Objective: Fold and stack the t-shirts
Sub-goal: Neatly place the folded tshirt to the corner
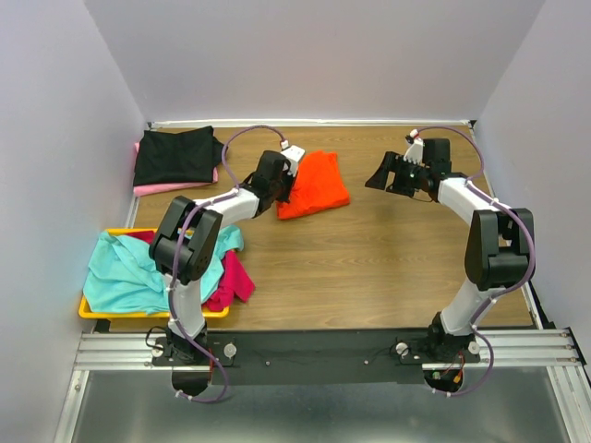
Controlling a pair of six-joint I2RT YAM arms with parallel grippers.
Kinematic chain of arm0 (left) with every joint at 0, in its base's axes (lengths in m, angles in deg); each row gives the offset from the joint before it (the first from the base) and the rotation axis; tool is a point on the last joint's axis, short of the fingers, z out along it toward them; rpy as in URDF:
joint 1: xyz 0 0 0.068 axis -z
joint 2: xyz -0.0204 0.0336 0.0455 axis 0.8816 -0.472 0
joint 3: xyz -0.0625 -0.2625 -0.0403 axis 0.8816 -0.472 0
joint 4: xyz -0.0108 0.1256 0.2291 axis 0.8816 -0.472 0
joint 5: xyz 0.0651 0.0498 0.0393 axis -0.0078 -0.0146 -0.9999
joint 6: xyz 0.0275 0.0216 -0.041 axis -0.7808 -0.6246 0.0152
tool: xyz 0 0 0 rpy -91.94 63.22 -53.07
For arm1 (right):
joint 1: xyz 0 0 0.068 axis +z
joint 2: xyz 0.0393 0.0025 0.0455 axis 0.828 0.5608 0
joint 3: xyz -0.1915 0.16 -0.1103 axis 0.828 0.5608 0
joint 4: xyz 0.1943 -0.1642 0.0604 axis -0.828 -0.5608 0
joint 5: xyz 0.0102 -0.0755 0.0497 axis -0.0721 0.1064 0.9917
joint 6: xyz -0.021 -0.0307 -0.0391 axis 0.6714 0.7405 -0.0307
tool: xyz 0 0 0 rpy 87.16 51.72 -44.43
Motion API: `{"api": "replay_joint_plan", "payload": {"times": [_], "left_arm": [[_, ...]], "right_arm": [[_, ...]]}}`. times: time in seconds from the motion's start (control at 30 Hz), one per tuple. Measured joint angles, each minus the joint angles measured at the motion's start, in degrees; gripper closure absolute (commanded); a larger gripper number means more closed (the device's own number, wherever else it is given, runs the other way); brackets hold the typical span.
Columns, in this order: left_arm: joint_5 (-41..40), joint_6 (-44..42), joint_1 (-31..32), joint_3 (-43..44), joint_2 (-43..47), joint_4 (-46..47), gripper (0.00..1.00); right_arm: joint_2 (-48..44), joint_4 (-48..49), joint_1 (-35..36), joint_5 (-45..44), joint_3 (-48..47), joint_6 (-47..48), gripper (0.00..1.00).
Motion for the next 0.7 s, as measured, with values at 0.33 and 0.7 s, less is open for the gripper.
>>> {"api": "replay_joint_plan", "payload": {"times": [0.33,0.7], "left_arm": [[4.3,7.9,-0.7,-3.6,-2.3,1.9,1.00],[5.4,13.5,-1.1,-7.9,0.5,4.4,0.15]], "right_arm": [[0.1,2.9,5.1,2.0,-0.5,-1.6,0.07],[12.7,6.9,13.7,5.7,-13.5,-1.7,0.07]]}}
